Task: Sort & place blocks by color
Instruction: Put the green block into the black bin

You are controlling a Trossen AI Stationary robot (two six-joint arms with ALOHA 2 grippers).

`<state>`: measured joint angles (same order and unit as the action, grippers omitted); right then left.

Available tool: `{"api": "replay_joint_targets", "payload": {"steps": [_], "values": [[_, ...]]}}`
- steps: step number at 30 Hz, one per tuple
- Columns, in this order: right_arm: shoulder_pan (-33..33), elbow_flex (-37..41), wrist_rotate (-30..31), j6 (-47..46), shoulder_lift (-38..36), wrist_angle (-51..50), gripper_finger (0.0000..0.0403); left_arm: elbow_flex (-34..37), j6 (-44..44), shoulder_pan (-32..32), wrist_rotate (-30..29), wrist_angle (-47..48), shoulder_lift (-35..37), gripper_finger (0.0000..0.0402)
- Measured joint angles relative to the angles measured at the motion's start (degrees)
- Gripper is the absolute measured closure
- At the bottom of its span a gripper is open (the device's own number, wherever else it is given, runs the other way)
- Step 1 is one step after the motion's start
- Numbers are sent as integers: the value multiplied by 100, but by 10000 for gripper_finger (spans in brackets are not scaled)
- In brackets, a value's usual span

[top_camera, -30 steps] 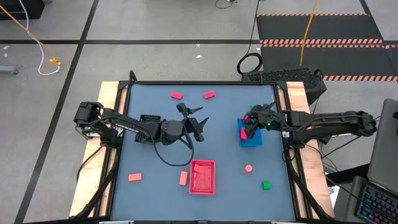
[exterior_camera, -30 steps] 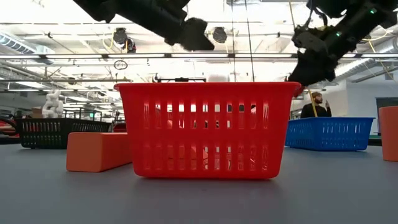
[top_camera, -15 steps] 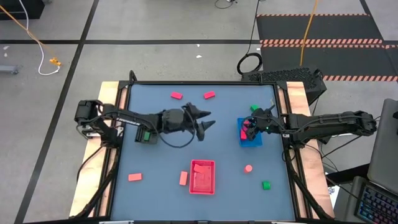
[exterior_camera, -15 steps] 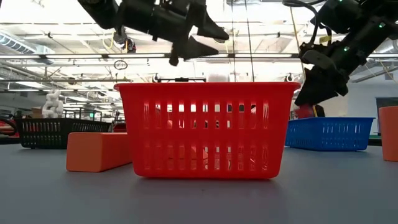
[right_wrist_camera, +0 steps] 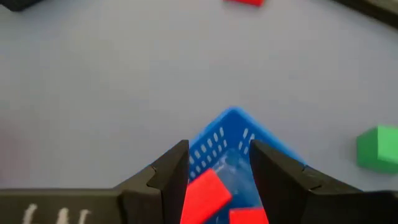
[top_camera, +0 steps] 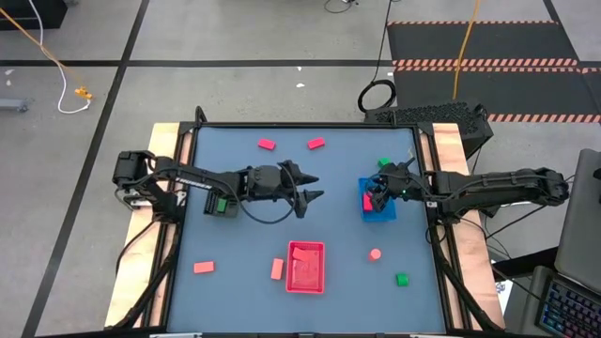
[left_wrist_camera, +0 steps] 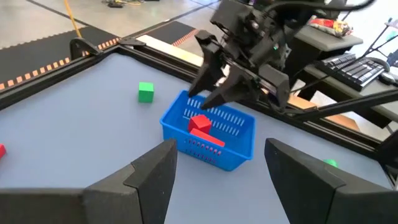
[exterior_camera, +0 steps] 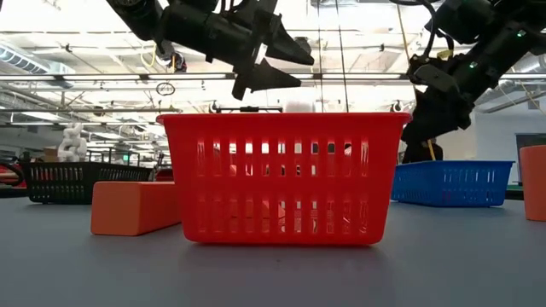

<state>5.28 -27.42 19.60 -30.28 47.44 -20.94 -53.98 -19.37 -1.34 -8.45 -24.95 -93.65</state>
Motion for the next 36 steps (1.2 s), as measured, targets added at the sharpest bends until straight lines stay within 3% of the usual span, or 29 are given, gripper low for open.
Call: {"api": "replay_joint_targets", "payload": {"steps": [8,21,27,36], "values": [[745,-719,140,431,325,-824,238,0,360,-5,-4,4,0,158],[2289,-1820,110,1815,1245,-899,238,0,565,-217,-144,129,0,158],[2907,-2229,-233,2139,1786,-1054,238,0,584,-267,-144,287,0,158],[3618,-2666,-777,2201,2822,-2360,238,0,618,-270,-144,387,0,158]]}}
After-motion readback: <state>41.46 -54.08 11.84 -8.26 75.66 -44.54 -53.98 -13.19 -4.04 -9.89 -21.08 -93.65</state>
